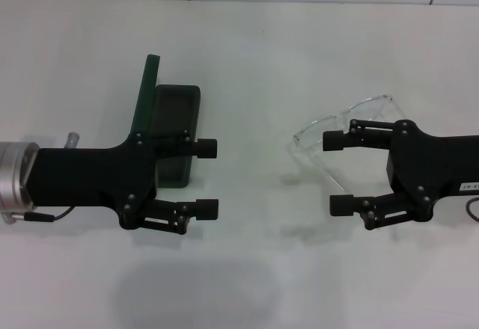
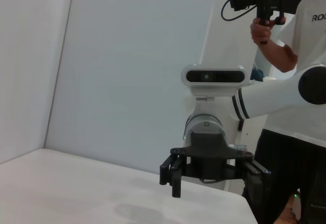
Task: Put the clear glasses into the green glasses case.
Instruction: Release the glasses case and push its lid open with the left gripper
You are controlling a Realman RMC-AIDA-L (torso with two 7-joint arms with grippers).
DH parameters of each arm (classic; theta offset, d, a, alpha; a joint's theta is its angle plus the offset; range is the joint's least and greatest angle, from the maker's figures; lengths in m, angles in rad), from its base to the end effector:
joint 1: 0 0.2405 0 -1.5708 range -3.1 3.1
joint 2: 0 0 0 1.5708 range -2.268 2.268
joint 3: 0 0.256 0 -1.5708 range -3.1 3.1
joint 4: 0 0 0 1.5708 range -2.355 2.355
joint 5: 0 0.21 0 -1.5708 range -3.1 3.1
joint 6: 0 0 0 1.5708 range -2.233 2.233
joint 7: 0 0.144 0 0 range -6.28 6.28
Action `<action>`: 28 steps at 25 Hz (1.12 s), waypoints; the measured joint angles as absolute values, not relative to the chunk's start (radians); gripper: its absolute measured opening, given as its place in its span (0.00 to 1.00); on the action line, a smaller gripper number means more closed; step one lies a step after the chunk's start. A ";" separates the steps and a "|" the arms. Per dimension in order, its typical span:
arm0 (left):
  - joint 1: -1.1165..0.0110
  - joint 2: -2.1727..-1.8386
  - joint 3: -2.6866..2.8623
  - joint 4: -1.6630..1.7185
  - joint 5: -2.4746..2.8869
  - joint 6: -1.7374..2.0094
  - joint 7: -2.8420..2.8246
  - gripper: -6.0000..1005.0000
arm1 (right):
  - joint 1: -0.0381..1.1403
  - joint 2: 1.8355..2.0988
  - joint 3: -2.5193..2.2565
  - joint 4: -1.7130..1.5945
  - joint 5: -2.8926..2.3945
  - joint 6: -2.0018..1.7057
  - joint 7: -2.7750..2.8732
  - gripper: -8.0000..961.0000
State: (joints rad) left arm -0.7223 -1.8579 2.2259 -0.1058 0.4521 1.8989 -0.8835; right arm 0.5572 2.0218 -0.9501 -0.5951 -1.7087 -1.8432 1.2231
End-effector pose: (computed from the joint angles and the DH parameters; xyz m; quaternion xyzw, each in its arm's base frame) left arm -0.2561 0.2879 0.0118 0.9333 0.1042 0.3428 0.0238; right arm 0.2112 0.3026 0.0039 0.9389 -0.0592 -0.3386 0.0179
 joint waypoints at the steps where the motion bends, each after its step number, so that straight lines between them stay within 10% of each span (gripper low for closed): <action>1: -0.722 -1.858 2.226 -0.106 0.452 1.899 -0.884 0.88 | 0.557 2.022 -0.950 -0.595 -1.709 -1.842 1.223 0.91; 21: -0.727 -1.861 2.228 -0.108 0.436 1.872 -0.889 0.88 | 0.528 2.023 -0.948 -0.596 -1.664 -1.797 1.200 0.91; 28: -0.857 -1.799 2.256 -0.213 0.294 1.797 -1.121 0.87 | 0.390 2.022 -0.835 -0.611 -1.333 -1.664 1.095 0.91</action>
